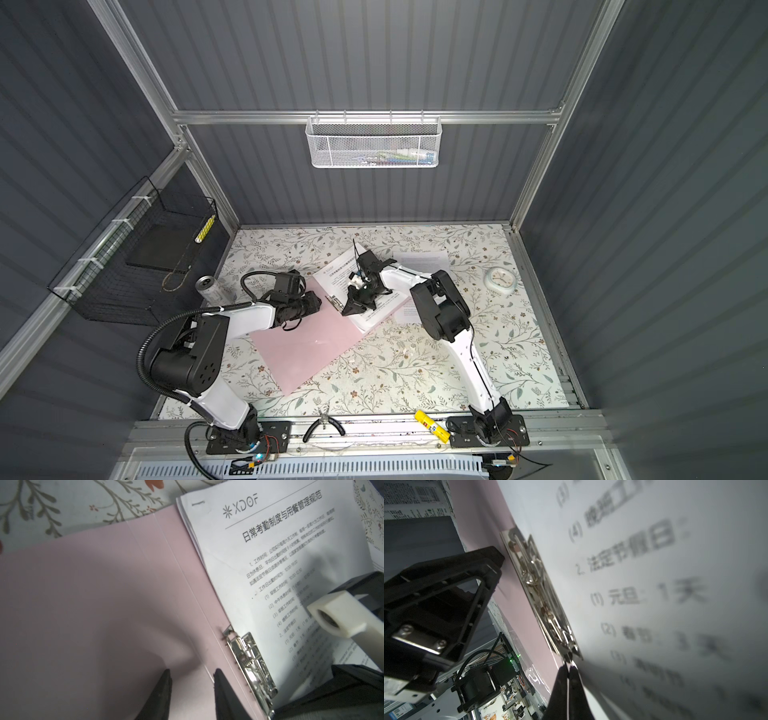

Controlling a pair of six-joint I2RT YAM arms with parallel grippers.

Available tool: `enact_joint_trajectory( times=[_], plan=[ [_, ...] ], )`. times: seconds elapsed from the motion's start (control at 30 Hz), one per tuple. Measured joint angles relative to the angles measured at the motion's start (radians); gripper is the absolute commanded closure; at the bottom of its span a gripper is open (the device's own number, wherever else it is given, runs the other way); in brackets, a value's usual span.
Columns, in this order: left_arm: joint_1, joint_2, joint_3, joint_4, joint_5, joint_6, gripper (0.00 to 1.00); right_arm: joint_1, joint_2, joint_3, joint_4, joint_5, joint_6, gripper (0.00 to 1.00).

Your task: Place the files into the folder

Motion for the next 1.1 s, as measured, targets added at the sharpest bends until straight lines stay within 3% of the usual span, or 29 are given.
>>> enact_joint_trajectory(
  times=[0.2,0.43,0.67,1.1],
  plan=[
    [0.0,0.008,0.009,-0.001,0.0,0.0,0.64,0.002,-0.009,-0.02,0.023,-0.018,0.005,1.0],
    [0.0,0.034,0.039,-0.003,0.001,0.0,0.64,0.006,-0.068,-0.146,0.176,-0.08,0.118,1.0],
    [0.0,0.059,0.074,-0.013,-0.004,0.007,0.64,0.006,-0.108,-0.206,0.201,-0.078,0.182,0.74],
    [0.0,0.204,0.272,-0.061,-0.019,0.073,0.62,-0.08,-0.357,-0.399,0.253,-0.019,0.201,0.72]
  ],
)
